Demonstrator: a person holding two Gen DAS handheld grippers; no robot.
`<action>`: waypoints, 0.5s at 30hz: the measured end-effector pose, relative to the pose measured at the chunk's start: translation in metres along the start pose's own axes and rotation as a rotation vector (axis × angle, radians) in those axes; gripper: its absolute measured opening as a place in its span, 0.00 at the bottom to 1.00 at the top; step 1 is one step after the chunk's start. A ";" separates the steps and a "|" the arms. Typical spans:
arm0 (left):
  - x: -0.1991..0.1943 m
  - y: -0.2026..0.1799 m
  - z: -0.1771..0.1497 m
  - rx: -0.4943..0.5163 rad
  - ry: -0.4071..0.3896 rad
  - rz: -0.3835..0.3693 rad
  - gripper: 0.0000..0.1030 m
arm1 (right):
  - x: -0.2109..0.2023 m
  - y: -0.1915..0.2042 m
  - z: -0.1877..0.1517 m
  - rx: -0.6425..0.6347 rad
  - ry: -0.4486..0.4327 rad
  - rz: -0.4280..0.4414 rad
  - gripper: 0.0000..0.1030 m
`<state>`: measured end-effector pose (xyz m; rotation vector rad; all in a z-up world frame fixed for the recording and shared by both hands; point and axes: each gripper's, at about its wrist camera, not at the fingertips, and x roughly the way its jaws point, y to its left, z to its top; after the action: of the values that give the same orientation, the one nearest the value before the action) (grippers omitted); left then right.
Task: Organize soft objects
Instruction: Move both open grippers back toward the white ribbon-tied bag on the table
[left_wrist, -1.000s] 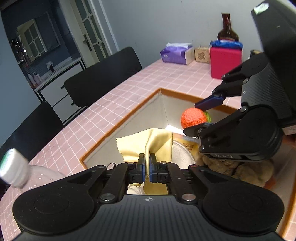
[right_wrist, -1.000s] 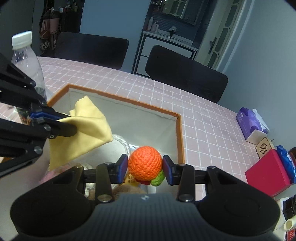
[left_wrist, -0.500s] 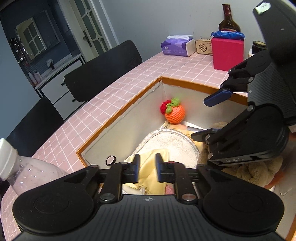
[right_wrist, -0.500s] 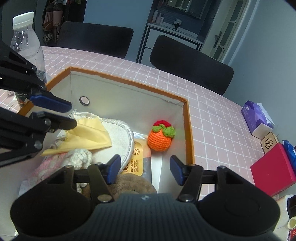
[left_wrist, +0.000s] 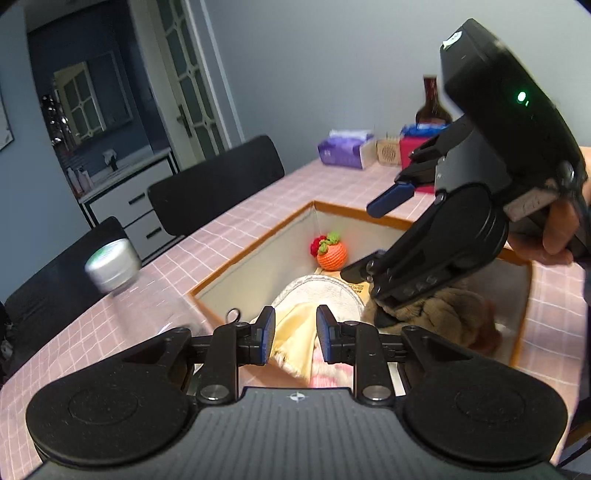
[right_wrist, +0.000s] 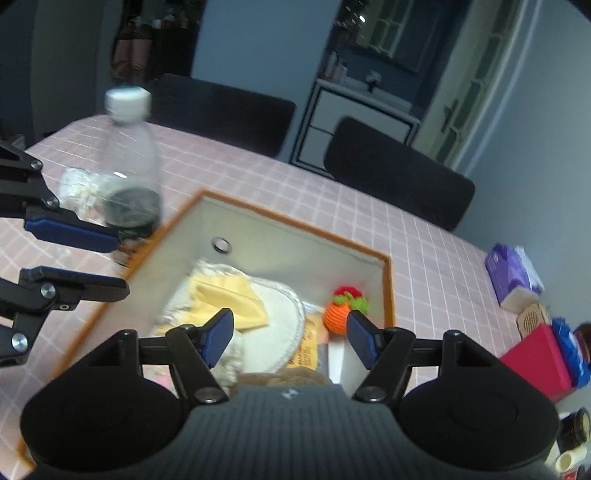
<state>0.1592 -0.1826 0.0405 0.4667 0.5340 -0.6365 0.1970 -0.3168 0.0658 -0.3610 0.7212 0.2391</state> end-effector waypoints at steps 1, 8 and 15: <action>-0.010 0.003 -0.004 -0.008 -0.015 -0.004 0.29 | -0.010 0.006 0.003 -0.012 -0.020 0.018 0.66; -0.064 0.036 -0.044 -0.043 -0.039 0.054 0.29 | -0.055 0.059 0.019 -0.071 -0.123 0.137 0.68; -0.088 0.079 -0.095 -0.100 -0.010 0.144 0.29 | -0.053 0.124 0.019 -0.074 -0.160 0.219 0.68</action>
<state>0.1211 -0.0359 0.0386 0.4032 0.5154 -0.4716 0.1281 -0.2011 0.0854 -0.3292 0.5947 0.4979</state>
